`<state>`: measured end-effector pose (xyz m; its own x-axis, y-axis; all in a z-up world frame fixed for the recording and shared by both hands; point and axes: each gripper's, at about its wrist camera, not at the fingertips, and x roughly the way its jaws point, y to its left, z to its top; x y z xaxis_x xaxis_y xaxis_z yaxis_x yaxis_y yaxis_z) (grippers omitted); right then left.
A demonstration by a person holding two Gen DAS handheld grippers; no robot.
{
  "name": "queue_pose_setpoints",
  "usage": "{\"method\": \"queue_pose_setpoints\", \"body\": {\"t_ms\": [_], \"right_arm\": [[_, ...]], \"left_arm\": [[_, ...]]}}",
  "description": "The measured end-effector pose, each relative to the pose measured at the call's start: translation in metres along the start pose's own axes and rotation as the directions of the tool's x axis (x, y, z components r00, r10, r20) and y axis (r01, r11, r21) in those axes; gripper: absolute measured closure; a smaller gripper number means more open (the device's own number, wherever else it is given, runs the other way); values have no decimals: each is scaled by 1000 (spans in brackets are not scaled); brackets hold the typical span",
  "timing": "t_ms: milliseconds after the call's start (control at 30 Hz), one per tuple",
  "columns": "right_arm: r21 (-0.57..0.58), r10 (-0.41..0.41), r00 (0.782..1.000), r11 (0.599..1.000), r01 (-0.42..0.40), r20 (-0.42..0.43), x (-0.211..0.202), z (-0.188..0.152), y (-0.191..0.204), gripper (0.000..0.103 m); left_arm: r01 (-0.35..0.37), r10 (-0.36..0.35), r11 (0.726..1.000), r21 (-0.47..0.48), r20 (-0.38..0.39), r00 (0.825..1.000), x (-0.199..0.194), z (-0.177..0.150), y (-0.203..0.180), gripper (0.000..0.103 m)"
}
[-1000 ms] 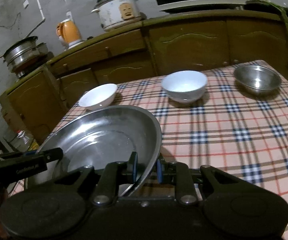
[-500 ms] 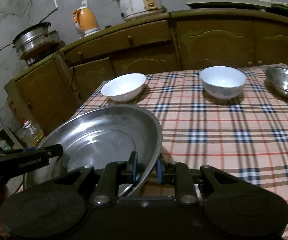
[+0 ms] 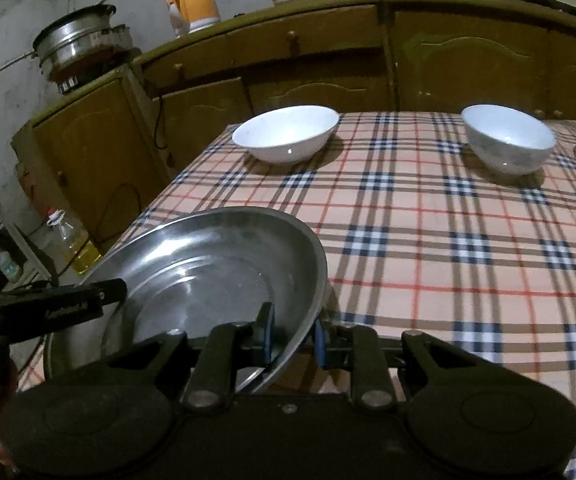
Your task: Organize plates and bowls
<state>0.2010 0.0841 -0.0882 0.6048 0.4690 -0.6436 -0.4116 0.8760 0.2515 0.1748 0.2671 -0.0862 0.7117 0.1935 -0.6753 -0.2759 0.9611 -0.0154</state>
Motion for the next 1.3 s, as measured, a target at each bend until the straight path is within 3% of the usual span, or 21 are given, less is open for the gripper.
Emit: {"method": "queue_pose_setpoints", "body": {"t_ms": [300, 700, 767, 933, 1033, 1200, 1300], "right_arm": [[6, -3, 1000, 1000, 3, -12, 26, -6, 7, 77], [70, 20, 1000, 997, -19, -20, 34, -11, 0, 73], [65, 10, 999, 998, -8, -32, 35, -11, 1, 66], [24, -22, 1000, 999, 22, -4, 27, -11, 2, 63], [-2, -42, 999, 999, 42, 17, 17, -7, 1, 56], [-26, -30, 999, 999, 31, 44, -9, 1, -9, 52], [-49, -27, 998, 998, 30, 61, -29, 5, -21, 48]], "left_arm": [[-14, 14, 1000, -19, -24, 1000, 23, -2, 12, 68], [-20, 19, 997, -69, -21, 1000, 26, -6, 17, 69], [-24, 23, 997, -73, -20, 1000, 26, -6, 17, 71], [-39, 38, 998, -52, -18, 999, 25, -6, 14, 71], [-70, 69, 996, -47, -13, 998, 19, -7, 14, 68], [-118, 118, 992, -52, 7, 993, 0, -5, 13, 53], [-120, 120, 992, -42, 4, 993, -14, -2, 4, 51]]}}
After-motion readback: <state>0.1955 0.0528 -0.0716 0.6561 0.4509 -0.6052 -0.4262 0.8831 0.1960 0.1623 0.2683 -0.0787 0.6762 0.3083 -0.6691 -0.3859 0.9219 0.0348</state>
